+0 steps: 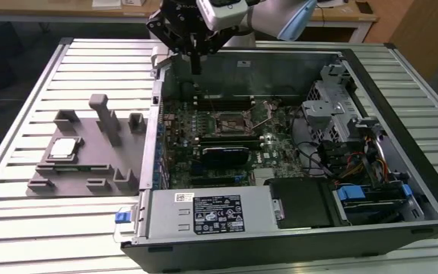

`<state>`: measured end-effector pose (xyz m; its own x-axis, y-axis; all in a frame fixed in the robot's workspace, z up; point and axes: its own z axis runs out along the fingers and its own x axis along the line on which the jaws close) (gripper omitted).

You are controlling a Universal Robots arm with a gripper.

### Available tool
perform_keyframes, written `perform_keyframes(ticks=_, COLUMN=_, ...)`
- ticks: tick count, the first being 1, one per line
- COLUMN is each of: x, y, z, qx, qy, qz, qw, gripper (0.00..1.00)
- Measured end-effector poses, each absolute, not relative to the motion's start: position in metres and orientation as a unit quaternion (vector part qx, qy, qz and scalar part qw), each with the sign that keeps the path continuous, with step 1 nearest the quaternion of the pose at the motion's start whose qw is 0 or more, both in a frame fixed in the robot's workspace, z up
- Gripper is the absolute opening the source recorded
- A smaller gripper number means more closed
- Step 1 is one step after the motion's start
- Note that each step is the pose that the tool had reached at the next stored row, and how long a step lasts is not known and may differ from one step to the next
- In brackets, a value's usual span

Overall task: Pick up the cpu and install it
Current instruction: 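Reach for the cpu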

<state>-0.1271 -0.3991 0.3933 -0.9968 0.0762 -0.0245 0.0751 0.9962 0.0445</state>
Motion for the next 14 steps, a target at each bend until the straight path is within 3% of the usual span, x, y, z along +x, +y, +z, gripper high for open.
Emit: perform_keyframes(ticks=14, x=-0.139, y=-0.399, z=0.393, qx=0.038, qy=0.999, qz=0.022, qw=0.013, gripper=0.11)
